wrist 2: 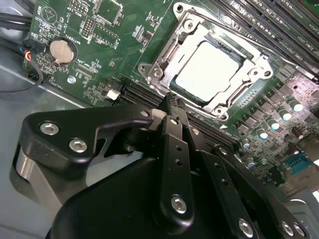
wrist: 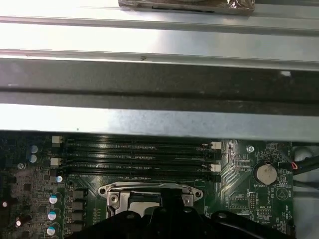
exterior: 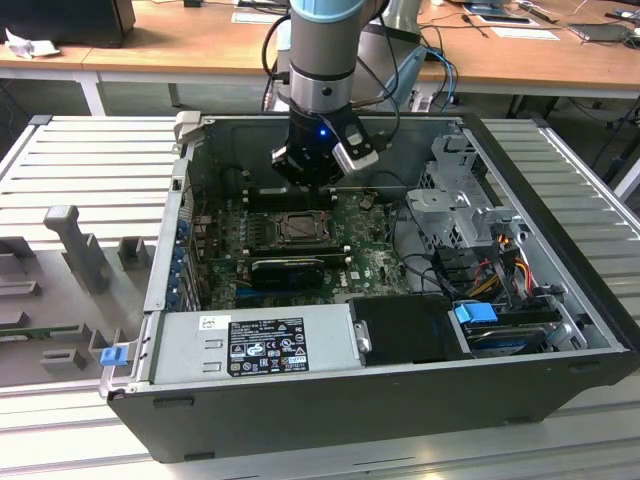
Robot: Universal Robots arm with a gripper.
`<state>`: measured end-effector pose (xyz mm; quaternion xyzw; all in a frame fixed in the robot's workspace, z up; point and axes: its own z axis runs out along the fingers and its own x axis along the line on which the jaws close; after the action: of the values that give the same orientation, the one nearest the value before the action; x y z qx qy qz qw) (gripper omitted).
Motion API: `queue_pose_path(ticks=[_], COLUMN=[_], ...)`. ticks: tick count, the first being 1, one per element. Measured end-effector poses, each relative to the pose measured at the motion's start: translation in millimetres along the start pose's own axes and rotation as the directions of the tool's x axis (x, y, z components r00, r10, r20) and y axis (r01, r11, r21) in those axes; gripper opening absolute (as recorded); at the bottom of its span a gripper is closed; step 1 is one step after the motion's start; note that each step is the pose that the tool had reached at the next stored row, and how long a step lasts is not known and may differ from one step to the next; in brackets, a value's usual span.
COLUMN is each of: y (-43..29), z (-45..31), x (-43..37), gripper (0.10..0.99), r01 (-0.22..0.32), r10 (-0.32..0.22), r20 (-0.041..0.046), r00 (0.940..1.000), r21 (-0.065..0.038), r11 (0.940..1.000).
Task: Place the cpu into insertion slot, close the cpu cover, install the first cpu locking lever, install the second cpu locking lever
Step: 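Install the second cpu locking lever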
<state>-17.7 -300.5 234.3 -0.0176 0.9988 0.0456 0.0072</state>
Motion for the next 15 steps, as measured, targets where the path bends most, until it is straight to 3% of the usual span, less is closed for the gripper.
queue_pose_path(ticks=[4,13,15], y=[0.6,-3.4,-3.0], z=[-6.3,-7.7,-12.0], x=[-0.1,0.0,-0.1], gripper=[0.106,0.106,0.106], r01=[0.000,0.000,0.000], r10=[0.000,0.000,0.000], r20=[-0.0001,-0.0002,-0.0002], r00=[1.0000,1.0000,1.0000], r21=[0.001,0.003,0.004], r11=[1.0000,1.0000,1.0000])
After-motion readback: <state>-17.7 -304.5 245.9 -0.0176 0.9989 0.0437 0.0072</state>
